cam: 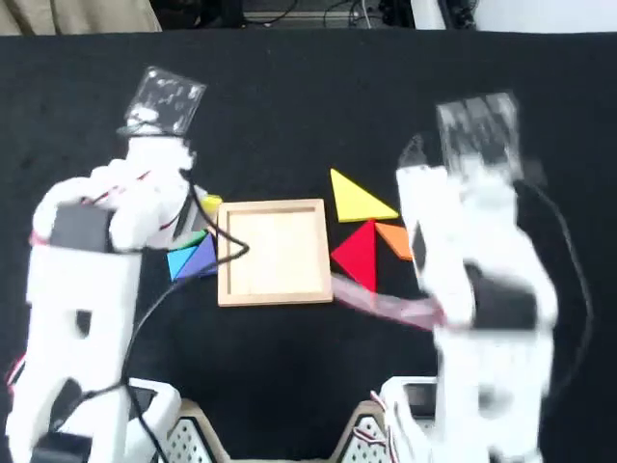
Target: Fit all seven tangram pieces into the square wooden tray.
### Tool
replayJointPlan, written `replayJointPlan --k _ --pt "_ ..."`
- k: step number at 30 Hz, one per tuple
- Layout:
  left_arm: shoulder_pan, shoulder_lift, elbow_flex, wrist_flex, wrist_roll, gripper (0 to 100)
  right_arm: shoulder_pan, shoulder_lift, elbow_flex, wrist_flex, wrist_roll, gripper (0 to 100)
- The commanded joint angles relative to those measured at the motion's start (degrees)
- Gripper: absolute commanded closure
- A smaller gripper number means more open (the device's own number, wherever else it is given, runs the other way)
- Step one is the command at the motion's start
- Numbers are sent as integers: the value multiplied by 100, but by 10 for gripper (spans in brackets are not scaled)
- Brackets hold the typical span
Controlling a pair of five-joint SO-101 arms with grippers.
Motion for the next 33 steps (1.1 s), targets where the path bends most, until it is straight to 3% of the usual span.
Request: replayJointPlan --k 1,7,12,17,21,25,33 --pt "154 571 22 -571 255 744 53 1508 -884 369 18 819" --pt "110 642 1314 -2286 747 744 44 3064 -1754 853 70 802" --pt "13 642 2492 -3490 818 744 -237 4127 -2176 1099 1160 657" --pt "-567 642 3064 -4079 818 744 -1011 5244 -2176 1213 2664 666" --pt "-1121 642 3530 -4598 1108 744 -1292 6132 -2510 1011 2884 665" --pt "-1675 642 4084 -5618 1565 744 -1187 6993 -3064 1029 3200 665" --pt "-1596 668 4884 -6927 1626 744 -897 7934 -4075 1327 3771 664"
